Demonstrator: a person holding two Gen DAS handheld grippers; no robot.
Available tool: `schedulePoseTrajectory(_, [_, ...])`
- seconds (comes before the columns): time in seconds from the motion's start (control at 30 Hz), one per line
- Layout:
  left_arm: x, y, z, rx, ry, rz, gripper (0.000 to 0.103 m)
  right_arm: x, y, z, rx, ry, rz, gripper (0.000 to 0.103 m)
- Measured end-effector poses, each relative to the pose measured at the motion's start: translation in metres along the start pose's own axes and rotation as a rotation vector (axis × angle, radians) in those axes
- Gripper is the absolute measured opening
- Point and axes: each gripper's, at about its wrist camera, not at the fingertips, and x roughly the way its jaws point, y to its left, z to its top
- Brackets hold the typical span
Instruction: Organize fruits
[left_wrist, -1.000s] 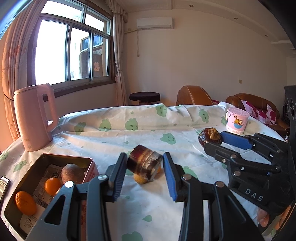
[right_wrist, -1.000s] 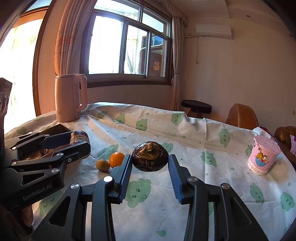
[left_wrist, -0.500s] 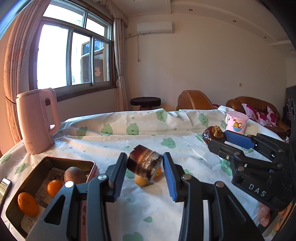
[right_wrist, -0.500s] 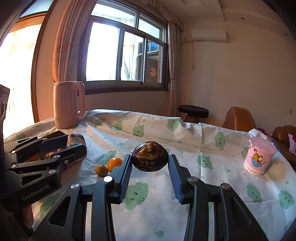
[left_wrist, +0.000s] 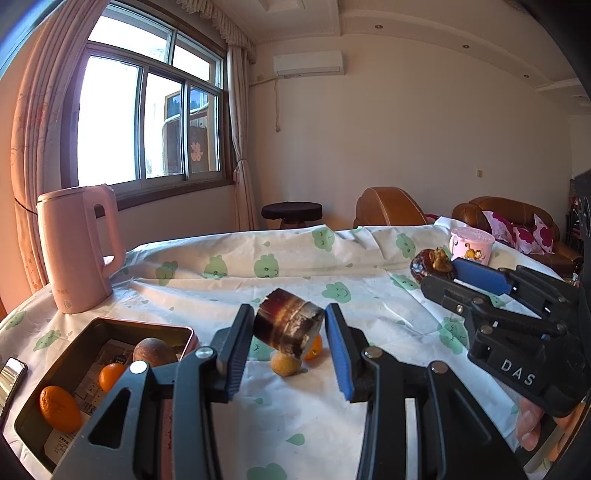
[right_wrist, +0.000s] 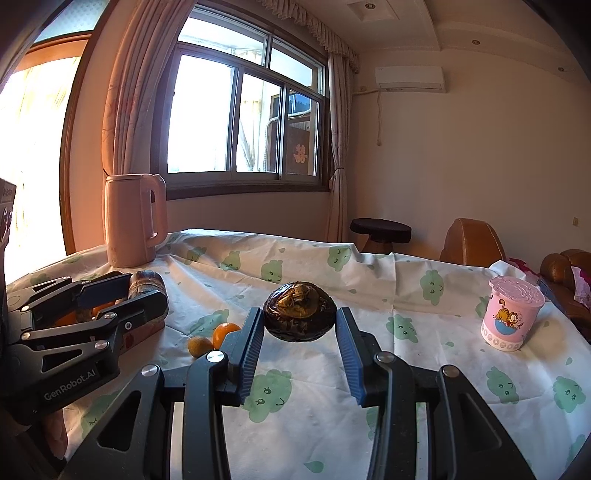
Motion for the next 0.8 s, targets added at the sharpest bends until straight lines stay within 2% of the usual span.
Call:
schedulePoseTrajectory(0.53, [-0.009, 0.002, -0.001, 0.000, -0.044, 0.020, 0.041, -0.019, 0.008, 0.000, -0.013, -0.085, 0.002, 0.042])
schedulePoseTrajectory(0.8, [-0.013, 0.009, -0.002, -0.009, -0.030, 0.004, 0.041, -0.020, 0.024, 0.000, -0.034, -0.077, 0.026, 0.042])
